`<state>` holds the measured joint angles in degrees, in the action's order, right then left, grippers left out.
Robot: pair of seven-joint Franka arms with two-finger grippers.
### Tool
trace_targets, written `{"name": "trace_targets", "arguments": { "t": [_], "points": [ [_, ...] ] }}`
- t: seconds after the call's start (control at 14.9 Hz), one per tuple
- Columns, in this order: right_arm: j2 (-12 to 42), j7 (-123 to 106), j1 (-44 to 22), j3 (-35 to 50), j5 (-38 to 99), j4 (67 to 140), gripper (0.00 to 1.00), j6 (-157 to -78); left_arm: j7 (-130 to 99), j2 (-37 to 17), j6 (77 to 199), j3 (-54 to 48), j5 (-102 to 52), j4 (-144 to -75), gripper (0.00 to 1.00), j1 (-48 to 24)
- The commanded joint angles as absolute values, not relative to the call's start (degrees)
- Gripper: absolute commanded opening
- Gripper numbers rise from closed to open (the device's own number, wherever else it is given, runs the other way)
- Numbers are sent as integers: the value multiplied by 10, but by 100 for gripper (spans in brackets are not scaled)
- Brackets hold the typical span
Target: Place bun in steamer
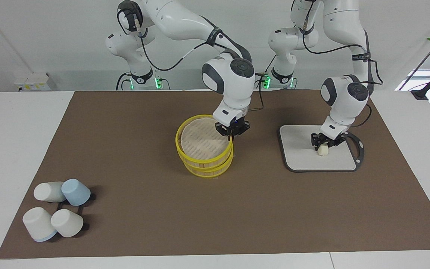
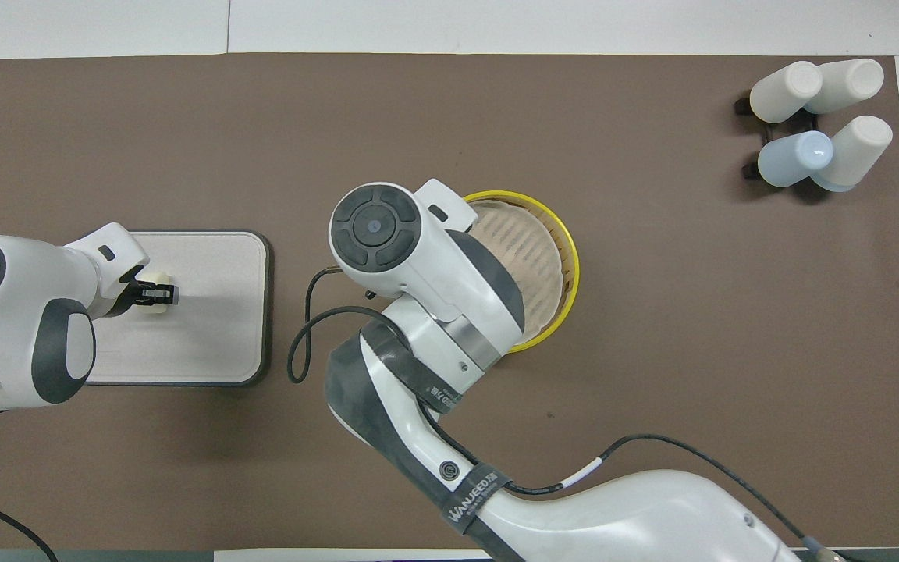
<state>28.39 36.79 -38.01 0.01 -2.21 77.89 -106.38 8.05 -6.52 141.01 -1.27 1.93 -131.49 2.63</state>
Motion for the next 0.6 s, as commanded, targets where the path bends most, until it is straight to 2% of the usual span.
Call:
{"name": "trace_targets", "arguments": {
  "t": [0.0,0.07,0.2,0.34,0.54],
  "points": [
    [218,289,-328,5,-11,780,0,-1005,84,-67,1413,-9,14,-1316,23,22],
    [202,257,-313,4,-11,780,0,-987,84,-67,1412,-9,14,-1316,16,19],
    [181,189,-272,2,-12,780,0,-930,83,-67,1396,-10,14,-1304,14,18],
    [157,146,-225,1,-14,791,0,-870,66,-67,1297,-11,-27,-1232,15,-2],
    [114,72,-172,0,-17,824,0,-809,-138,-98,1169,-9,-63,-1081,15,-102]
  ]
}}
